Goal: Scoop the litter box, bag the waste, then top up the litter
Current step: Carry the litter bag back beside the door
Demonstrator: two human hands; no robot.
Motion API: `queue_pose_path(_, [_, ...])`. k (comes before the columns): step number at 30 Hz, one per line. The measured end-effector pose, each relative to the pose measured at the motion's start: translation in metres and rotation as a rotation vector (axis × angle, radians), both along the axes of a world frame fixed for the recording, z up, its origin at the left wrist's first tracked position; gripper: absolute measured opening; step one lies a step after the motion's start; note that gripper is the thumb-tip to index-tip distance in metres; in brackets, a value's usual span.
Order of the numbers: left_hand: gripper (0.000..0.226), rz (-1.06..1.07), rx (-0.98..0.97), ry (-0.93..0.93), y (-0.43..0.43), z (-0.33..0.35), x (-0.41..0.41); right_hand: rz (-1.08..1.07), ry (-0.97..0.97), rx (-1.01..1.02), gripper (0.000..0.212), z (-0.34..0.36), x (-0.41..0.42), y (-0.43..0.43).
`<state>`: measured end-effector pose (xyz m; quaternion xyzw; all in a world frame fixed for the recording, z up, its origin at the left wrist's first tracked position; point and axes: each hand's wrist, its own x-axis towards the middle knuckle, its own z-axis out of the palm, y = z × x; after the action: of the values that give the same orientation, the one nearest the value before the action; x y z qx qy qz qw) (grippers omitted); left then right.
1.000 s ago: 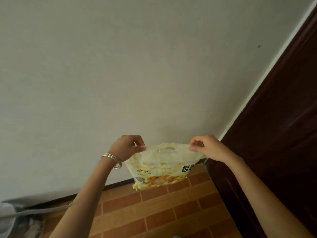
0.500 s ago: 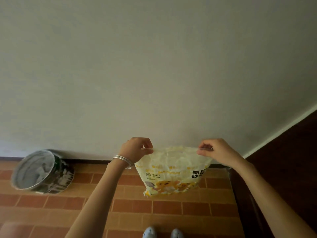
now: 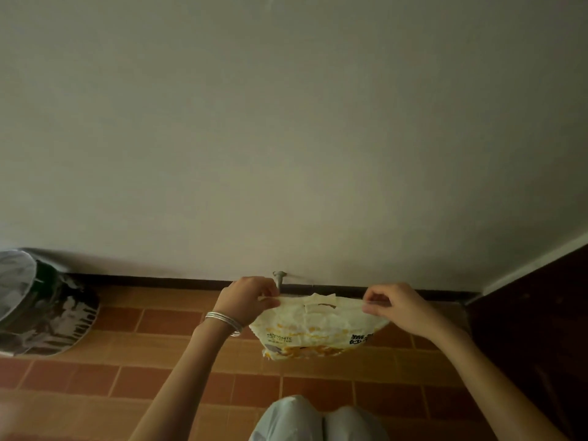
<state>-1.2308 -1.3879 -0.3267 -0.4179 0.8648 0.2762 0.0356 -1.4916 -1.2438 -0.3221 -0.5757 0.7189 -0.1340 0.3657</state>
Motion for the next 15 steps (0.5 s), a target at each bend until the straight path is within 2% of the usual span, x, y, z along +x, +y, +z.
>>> queue_pose_path(7, [0.011, -0.009, -0.006, -0.018, -0.029, -0.12, -0.029, -0.034, 0.083, -0.026, 0.004, -0.122, -0.027, -0.035])
queue_pose_path(15, [0.01, -0.027, -0.066, 0.037, -0.07, -0.224, -0.053, -0.029, 0.205, -0.141, 0.009, -0.216, -0.055, -0.078])
